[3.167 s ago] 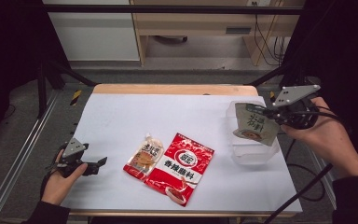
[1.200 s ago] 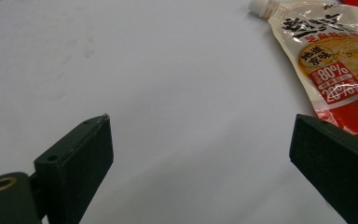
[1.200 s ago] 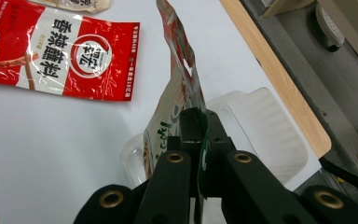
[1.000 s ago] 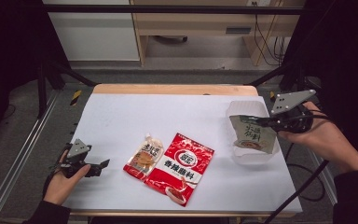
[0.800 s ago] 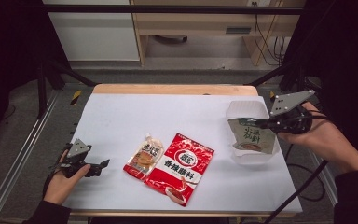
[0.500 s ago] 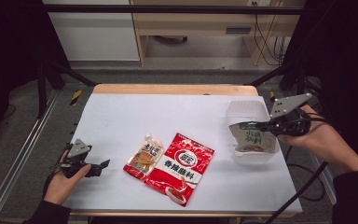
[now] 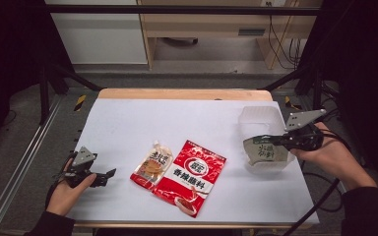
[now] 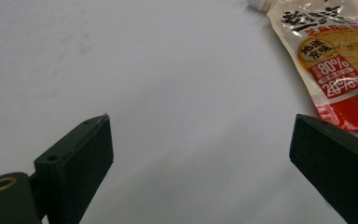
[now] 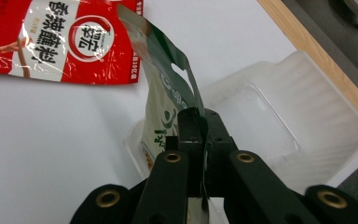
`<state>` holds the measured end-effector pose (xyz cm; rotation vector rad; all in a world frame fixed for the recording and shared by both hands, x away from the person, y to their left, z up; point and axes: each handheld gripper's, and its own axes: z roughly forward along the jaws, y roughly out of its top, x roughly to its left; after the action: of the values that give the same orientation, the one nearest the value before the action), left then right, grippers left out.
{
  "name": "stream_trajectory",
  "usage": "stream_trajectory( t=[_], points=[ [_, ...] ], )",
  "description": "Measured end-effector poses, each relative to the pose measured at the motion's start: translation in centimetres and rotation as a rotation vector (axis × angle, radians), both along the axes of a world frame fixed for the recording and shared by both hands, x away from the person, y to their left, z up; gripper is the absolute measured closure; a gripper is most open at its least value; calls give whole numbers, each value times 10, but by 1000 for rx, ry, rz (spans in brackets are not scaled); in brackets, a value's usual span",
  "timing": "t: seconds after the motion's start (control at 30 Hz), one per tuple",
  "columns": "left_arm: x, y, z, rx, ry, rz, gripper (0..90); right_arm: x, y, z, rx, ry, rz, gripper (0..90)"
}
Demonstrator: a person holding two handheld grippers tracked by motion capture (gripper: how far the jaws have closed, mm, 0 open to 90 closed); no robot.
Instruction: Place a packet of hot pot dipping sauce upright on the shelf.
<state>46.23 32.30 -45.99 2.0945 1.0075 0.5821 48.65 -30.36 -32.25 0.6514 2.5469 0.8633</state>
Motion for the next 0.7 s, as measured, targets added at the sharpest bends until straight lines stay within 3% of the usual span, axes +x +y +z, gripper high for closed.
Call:
stream_trajectory(
  t=[0.33,0.47,0.53,0.63,0.7],
  points=[
    [0,-1,-1,9,6,-9,59,-1,-22,-9,-4,23,-104,855],
    [0,-1,-1,12,8,-11,59,-1,-27,-11,-10,22,-125,799],
    [0,-2,-1,12,7,-10,60,-2,-27,-11,-7,26,-142,726],
    [0,-2,-1,15,7,-12,60,-6,-22,-9,-3,32,-154,545],
    [0,-2,-1,17,7,-13,60,-9,-18,-5,-6,3,-161,436]
  ],
)
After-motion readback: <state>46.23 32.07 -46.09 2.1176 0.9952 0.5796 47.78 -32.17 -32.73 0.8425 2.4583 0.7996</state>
